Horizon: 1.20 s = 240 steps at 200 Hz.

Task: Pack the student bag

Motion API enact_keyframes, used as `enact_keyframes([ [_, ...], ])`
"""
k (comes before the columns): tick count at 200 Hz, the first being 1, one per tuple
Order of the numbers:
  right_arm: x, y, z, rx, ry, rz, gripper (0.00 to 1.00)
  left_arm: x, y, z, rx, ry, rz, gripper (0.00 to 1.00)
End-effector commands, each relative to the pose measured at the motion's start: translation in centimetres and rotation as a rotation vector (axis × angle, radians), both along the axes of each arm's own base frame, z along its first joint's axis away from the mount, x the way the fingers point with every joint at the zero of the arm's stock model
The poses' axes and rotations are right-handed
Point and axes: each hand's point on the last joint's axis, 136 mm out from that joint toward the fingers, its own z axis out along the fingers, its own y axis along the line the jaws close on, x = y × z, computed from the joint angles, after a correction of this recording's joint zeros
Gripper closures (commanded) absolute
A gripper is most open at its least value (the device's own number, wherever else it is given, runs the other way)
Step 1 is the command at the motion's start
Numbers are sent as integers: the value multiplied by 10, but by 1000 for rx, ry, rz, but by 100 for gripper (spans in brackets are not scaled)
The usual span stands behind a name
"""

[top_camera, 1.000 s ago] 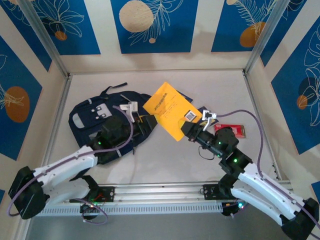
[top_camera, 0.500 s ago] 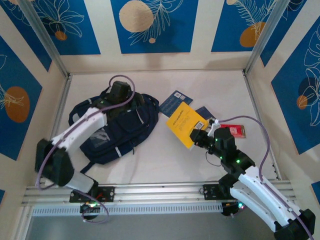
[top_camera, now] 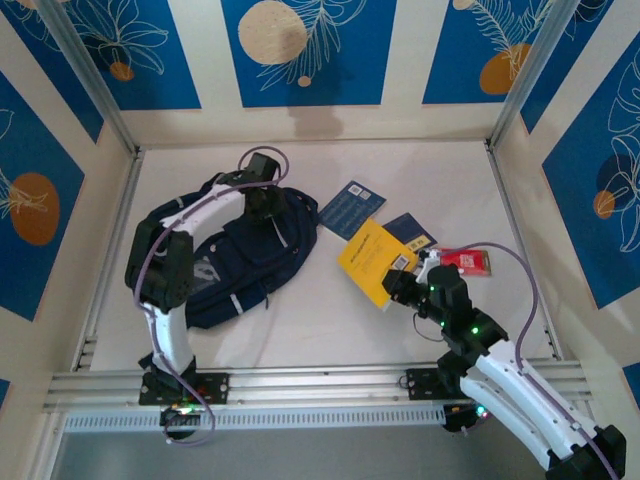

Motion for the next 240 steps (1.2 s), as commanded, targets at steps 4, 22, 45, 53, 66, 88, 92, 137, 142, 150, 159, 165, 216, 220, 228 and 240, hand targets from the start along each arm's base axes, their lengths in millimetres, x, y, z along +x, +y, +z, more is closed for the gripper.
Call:
enact_keyframes([
  [4, 6, 6, 28, 64, -100, 20, 100, 14, -14, 5, -59, -30, -31, 65],
  [22, 6, 5, 31, 53, -116, 25, 100, 14, -19, 5, -56, -20, -75, 80],
  [45, 6, 1, 40, 16, -138, 23, 100, 1, -25, 11, -62, -7, -120, 100],
  [53, 6, -1, 44, 0, -149, 22, 100, -6, -30, 16, -61, -17, -149, 100],
  [66, 6, -3, 49, -20, -161, 22, 100, -20, -39, 26, -43, -36, -208, 100],
  [88, 5, -8, 59, -55, -178, 18, 100, -48, -56, 47, 5, -56, -331, 100],
  [92, 5, -9, 62, -62, -182, 16, 100, -54, -58, 51, 13, -61, -352, 100],
  [137, 0, -13, 87, -87, -235, 28, 100, -107, -70, 106, -24, -144, -536, 100],
  [142, -1, -13, 88, -84, -237, 35, 100, -111, -69, 112, -32, -158, -551, 100],
  [150, -2, -11, 91, -77, -240, 47, 100, -118, -66, 121, -40, -181, -569, 100],
  [159, -4, -7, 94, -61, -244, 71, 100, -125, -62, 130, -42, -204, -586, 100],
  [165, -6, -4, 98, -47, -252, 92, 100, -130, -61, 135, -47, -219, -603, 100],
  [216, -16, 40, 114, 184, -216, 284, 100, -171, -81, 165, -222, -276, -812, 100],
  [220, -15, 43, 113, 204, -201, 292, 100, -174, -84, 166, -241, -272, -829, 100],
  [228, -12, 49, 111, 242, -165, 302, 100, -180, -90, 168, -281, -263, -860, 100],
  [240, -8, 58, 110, 298, -124, 319, 100, -186, -96, 171, -329, -257, -891, 100],
])
